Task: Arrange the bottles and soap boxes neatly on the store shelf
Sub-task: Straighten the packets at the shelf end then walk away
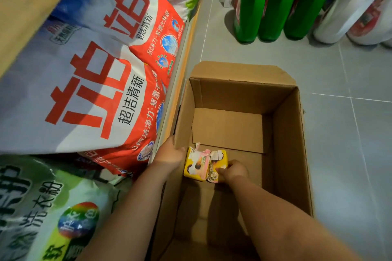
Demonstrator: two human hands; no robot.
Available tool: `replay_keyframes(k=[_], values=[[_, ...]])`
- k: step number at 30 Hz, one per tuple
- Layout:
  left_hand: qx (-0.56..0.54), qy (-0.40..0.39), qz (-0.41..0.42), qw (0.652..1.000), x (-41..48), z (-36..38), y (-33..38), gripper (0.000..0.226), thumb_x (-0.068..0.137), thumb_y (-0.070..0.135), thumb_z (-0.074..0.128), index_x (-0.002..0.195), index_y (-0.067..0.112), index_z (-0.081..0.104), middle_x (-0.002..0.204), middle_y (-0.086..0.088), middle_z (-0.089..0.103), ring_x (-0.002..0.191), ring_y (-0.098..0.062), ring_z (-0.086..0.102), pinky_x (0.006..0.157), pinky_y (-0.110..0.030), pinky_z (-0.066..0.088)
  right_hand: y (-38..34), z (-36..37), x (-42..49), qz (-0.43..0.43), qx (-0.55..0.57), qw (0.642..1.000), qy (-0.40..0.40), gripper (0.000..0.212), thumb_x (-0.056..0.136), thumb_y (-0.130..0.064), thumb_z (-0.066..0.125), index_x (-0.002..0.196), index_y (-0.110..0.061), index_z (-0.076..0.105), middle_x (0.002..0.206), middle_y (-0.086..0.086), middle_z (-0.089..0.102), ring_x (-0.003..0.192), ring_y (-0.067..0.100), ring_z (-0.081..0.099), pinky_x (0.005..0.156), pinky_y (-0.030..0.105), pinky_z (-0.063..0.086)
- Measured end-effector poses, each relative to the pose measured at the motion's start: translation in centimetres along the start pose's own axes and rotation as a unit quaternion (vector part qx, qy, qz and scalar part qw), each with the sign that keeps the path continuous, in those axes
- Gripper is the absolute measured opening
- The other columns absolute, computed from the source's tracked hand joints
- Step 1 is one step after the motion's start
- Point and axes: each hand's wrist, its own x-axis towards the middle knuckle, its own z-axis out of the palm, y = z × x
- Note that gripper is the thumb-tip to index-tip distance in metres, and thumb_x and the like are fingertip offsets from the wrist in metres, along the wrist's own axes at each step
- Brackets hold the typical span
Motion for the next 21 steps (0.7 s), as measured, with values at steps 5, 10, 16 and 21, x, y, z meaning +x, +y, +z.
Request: replay_keyframes(k=[5, 10, 16, 21], values=[[-0.01, 0.031, -0.024, 0.999, -0.7, 0.2, 0.2, 0.059, 0.092, 0.031, 0.057, 0.145, 0.019, 0.034, 0.143, -0.008, 0.045, 0.13, -0.028, 0.043, 0.1, -0.038, 0.04, 0.1, -0.7, -0.2, 0.005, 0.024, 0.999, -0.045, 0.043, 0.085, -0.023, 0.064, 0.123, -0.009, 0.05, 0.119, 0.012, 0.06, 0.106, 0.028, 0.058, 0.088, 0.033, 0.049], [-0.105, 0.032, -0.072, 0.991, -7.1, -1.9, 0.9, 0.046, 0.087, 0.036, 0.062, 0.128, 0.015, 0.053, 0.121, -0.005, 0.059, 0.11, -0.024, 0.055, 0.086, -0.032, 0.045, 0.5, -5.5, -7.4, 0.014, 0.034, 0.989, -0.144, 0.028, 0.092, -0.023, 0.055, 0.114, -0.006, 0.059, 0.101, 0.01, 0.065, 0.083, 0.02, 0.061, 0.057, 0.026, 0.043], [-0.203, -0.098, -0.247, 0.942, -22.6, -5.8, 3.0, 0.008, 0.094, 0.023, 0.051, 0.088, 0.022, 0.056, 0.094, -0.005, 0.061, 0.078, -0.019, 0.059, 0.067, -0.029, 0.044, 2.5, -15.9, -23.1, 0.034, -0.036, 0.982, -0.18, 0.021, 0.096, -0.022, 0.049, 0.108, -0.009, 0.059, 0.09, 0.006, 0.058, 0.082, 0.019, 0.054, 0.078, 0.034, 0.048], [-0.073, -0.191, -0.307, 0.929, -36.7, -10.8, 6.5, 0.017, 0.098, 0.026, 0.044, 0.098, 0.012, 0.052, 0.095, -0.009, 0.055, 0.086, -0.025, 0.055, 0.076, -0.034, 0.043, 1.4, -25.3, -37.5, 0.022, -0.096, 0.977, -0.187, 0.013, 0.094, -0.021, 0.05, 0.095, -0.013, 0.059, 0.097, 0.008, 0.057, 0.089, 0.022, 0.054, 0.074, 0.028, 0.042]])
